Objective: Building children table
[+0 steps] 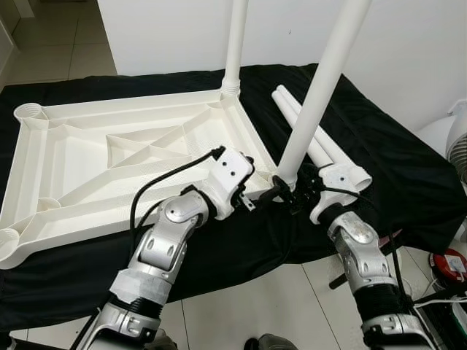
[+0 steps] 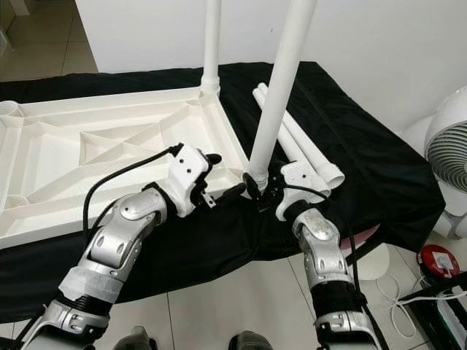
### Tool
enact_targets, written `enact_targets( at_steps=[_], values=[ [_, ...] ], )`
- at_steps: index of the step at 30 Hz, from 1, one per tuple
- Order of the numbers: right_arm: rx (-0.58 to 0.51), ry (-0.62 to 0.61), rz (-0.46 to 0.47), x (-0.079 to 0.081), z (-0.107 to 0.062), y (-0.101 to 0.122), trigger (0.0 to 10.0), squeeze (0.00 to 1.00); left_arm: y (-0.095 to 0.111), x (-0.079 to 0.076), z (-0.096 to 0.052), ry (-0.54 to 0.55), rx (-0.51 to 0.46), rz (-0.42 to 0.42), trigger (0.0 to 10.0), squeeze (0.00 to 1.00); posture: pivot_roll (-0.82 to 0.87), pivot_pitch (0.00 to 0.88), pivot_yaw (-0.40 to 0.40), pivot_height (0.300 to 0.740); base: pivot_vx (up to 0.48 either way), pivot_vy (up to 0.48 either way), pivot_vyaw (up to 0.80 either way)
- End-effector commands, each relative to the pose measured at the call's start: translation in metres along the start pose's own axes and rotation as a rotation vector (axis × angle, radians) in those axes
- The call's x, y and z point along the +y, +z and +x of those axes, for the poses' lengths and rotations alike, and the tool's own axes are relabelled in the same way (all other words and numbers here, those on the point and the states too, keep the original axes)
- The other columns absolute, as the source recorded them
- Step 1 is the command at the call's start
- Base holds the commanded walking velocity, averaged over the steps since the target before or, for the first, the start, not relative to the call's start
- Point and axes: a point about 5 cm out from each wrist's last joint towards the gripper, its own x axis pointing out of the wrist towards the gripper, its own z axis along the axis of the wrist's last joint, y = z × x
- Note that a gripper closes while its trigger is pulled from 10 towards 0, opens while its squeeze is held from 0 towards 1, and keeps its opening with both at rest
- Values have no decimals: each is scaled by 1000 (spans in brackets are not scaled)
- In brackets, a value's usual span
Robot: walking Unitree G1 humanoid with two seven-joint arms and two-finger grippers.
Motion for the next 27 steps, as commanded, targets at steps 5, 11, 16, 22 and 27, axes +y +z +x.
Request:
enact_targets(
  at_steps=[5, 11, 16, 22, 27],
  values=[
    [18, 93, -12, 3, 18, 0, 10000, 0, 0, 4, 3, 83, 7, 8, 10000, 0, 17, 0, -38, 740, 0, 0, 0],
    [38, 168, -25, 6, 27, -1, 5529, 0, 0, 3, 3, 86, 5, 8, 10000, 0, 31, 0, -43, 740, 0, 0, 0],
    [59, 232, -16, 8, 23, -7, 0, 0, 0, 3, 1, 95, 8, 9, 10000, 0, 38, 0, -48, 740, 0, 0, 0],
    [90, 239, -4, 2, 9, -19, 0, 0, -1, 2, 0, 97, 9, 3, 10000, 0, 33, 0, -46, 740, 0, 0, 0],
    [88, 195, 10, -2, 8, -21, 10000, 0, -1, 2, 1, 88, 9, 5, 10000, 0, 23, 0, -40, 740, 0, 0, 0]
  ],
)
